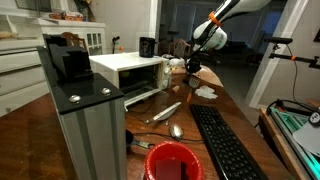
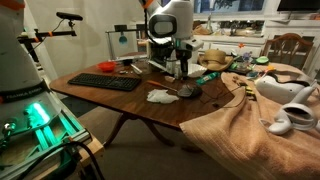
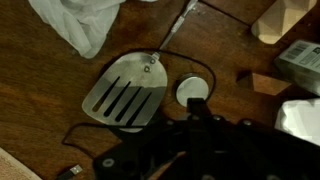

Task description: Put the metal lid on the salt cellar

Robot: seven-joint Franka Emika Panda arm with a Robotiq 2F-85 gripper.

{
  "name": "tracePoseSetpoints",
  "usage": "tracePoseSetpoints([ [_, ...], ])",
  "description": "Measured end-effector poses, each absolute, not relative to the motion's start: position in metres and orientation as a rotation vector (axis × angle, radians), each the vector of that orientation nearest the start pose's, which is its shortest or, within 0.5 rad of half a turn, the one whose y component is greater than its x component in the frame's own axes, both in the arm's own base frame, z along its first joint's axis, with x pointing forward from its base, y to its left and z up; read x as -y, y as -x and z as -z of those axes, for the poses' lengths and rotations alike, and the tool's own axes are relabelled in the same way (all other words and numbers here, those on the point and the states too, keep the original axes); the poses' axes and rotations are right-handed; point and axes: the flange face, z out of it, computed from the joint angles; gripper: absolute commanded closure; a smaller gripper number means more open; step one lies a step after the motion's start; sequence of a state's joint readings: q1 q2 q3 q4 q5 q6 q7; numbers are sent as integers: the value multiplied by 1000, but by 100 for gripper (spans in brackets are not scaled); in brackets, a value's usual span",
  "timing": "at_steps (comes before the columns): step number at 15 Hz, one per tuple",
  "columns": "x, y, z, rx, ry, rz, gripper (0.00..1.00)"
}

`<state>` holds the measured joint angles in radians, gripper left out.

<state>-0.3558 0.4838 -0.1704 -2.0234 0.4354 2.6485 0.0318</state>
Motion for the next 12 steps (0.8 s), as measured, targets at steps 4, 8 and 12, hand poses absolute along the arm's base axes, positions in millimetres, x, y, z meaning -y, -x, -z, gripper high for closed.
tracePoseSetpoints([
  [4,324,-531,-207,-1326,2713,267,100],
  [8,325,-536,-195,-1323,2717,250,100],
  [12,320,-543,-185,-1304,2712,238,73],
])
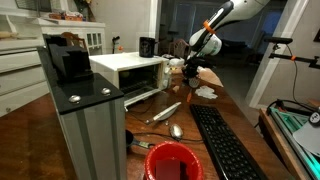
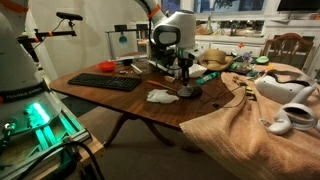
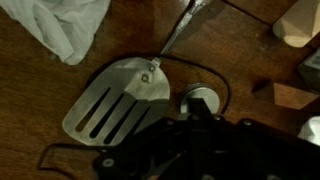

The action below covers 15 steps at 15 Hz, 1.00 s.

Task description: Put the metal lid on the salt cellar

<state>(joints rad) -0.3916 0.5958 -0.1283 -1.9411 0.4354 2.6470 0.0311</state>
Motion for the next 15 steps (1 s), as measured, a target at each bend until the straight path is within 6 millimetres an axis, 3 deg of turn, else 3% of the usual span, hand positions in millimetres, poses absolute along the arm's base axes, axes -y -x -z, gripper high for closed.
tracePoseSetpoints([
  [10,320,-556,-183,-1252,2718,262,1],
  [15,319,-562,-182,-1202,2737,275,0],
])
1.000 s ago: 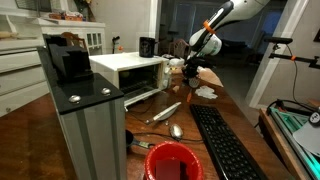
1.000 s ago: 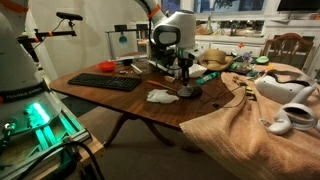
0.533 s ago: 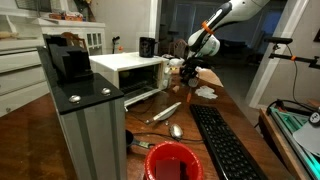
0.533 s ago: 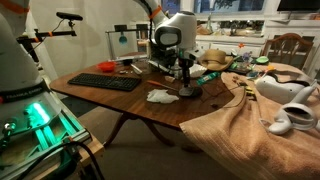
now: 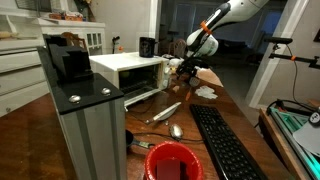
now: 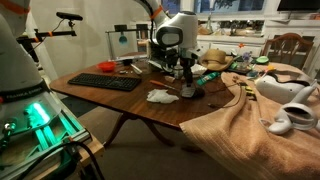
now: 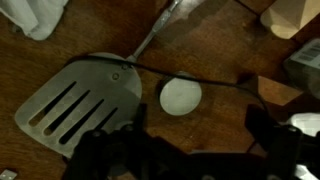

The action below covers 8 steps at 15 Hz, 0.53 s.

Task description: Put the metal lid on the salt cellar

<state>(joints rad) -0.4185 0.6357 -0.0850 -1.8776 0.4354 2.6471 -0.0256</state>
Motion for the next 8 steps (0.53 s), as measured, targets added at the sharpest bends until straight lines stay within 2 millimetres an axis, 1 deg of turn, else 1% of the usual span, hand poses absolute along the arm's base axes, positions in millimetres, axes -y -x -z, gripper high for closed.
tracePoseSetpoints([
  [4,319,-564,-177,-1170,2755,269,5],
  [8,320,-564,-169,-1148,2769,258,15],
])
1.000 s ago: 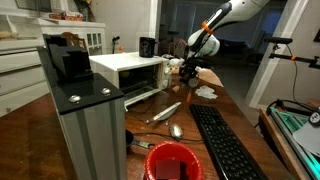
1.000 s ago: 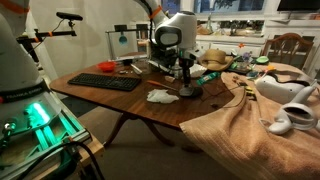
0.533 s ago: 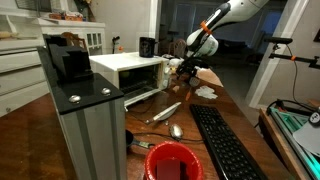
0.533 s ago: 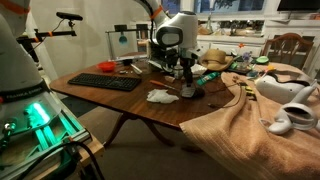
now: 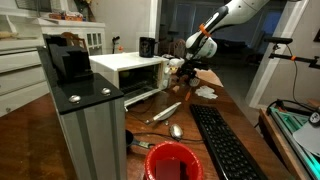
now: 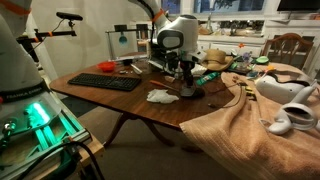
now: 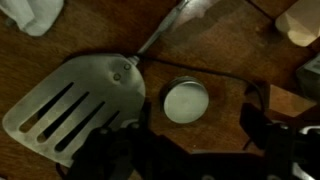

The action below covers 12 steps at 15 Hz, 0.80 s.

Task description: Put the metal lid on the salt cellar

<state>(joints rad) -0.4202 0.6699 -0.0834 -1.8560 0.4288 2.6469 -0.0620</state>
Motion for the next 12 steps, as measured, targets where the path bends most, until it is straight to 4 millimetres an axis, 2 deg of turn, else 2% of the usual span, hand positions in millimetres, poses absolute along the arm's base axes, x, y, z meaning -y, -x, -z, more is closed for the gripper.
tracePoseSetpoints([
  [3,322,-564,-165,-1143,2774,253,24],
  [4,322,-564,-165,-1141,2776,253,32],
  [5,322,-564,-164,-1139,2777,253,30],
  [6,322,-564,-164,-1137,2779,252,34],
  [12,323,-566,-165,-1114,2802,253,35],
])
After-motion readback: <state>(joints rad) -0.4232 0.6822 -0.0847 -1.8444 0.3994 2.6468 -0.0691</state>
